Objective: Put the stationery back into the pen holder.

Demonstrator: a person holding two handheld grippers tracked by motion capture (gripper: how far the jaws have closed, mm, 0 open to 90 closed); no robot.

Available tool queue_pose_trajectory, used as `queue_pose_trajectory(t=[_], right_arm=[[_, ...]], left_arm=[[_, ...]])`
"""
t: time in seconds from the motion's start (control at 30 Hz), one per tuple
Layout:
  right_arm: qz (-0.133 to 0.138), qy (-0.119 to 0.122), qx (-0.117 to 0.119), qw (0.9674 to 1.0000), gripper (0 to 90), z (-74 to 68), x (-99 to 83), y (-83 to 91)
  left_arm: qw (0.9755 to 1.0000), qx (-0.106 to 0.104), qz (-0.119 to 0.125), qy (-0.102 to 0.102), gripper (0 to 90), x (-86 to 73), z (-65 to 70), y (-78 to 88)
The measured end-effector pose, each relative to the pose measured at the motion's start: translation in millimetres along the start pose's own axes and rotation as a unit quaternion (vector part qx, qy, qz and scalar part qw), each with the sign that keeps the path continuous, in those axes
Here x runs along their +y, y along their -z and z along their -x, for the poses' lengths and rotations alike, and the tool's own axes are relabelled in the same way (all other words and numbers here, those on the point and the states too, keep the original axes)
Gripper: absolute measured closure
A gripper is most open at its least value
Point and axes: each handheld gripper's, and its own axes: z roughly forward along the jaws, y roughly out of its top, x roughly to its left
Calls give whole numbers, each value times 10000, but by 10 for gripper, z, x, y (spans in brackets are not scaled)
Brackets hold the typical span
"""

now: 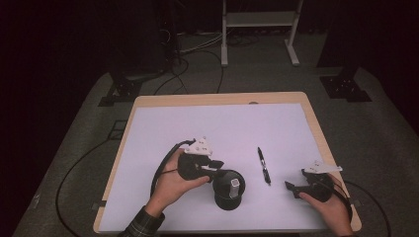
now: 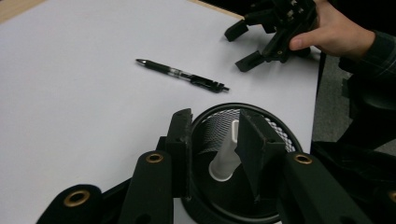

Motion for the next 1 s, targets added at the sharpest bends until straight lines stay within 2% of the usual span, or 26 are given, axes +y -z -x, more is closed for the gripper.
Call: queue_pose_trajectory(t=[0.33,0.57,0.83,1.0], right_arm=[[3,14,-13,10000,162,-2,0,0],[-7,6,-5,10000,161,-1,1,0],[-13,8,-6,10000,161,-1,2,0],[-18,11,-10,10000,161,-2,2,0]], left_arm=[[9996,264,-14,107,602,-115,-121,167],[9989,461,-30,88,539,-213,-174,214],[9978,630,60,203,481,-366,-254,228],[9966,813,39,134,426,-484,-302,229]])
